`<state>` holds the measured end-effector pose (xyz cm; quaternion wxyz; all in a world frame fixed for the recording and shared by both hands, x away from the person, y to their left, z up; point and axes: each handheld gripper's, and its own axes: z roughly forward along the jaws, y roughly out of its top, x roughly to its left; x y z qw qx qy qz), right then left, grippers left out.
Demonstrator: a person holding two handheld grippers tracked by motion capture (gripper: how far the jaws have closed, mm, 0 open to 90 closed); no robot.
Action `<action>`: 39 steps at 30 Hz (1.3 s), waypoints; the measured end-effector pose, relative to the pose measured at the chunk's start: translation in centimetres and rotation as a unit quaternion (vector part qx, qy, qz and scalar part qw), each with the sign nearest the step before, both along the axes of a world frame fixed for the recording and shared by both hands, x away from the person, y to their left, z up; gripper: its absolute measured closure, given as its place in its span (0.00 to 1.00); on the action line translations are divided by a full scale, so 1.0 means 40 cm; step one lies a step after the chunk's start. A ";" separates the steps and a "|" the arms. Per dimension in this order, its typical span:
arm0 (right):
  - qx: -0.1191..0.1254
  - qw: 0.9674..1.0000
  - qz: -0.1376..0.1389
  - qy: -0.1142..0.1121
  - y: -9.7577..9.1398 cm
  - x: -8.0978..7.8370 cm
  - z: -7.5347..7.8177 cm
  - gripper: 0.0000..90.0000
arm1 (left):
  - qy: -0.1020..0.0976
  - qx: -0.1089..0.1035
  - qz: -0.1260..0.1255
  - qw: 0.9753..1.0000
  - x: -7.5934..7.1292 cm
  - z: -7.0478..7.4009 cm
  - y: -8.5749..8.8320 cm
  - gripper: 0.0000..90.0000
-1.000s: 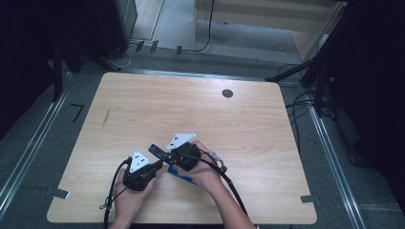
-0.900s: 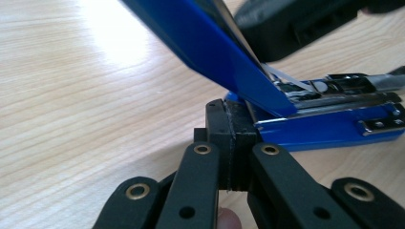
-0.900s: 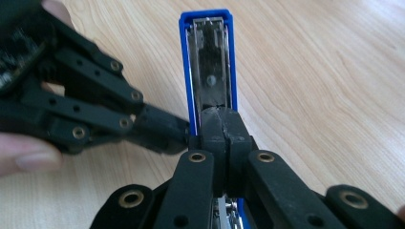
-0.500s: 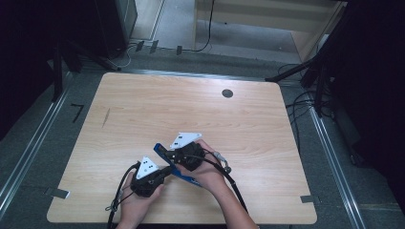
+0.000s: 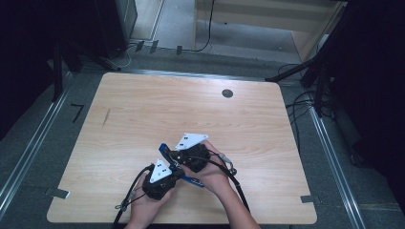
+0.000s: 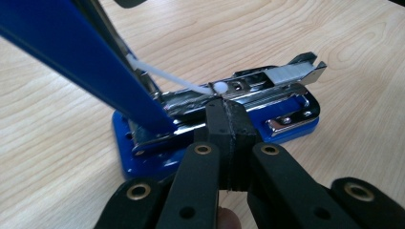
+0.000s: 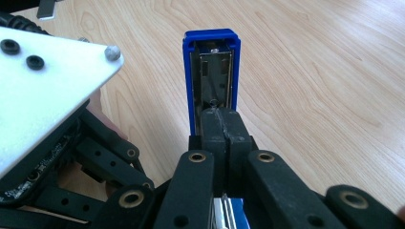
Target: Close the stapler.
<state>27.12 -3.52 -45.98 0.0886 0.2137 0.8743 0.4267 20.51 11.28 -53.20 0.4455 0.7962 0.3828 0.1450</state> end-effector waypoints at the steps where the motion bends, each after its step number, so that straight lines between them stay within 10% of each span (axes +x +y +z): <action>1: 0.001 1.000 0.000 0.000 -0.003 -0.001 0.000 1.00 | -0.001 0.004 -0.001 1.000 0.000 0.000 -0.002 1.00; 39: 0.034 0.999 -0.025 0.001 -0.102 -0.030 0.007 1.00 | 0.001 0.028 -0.001 1.000 0.002 -0.002 -0.016 1.00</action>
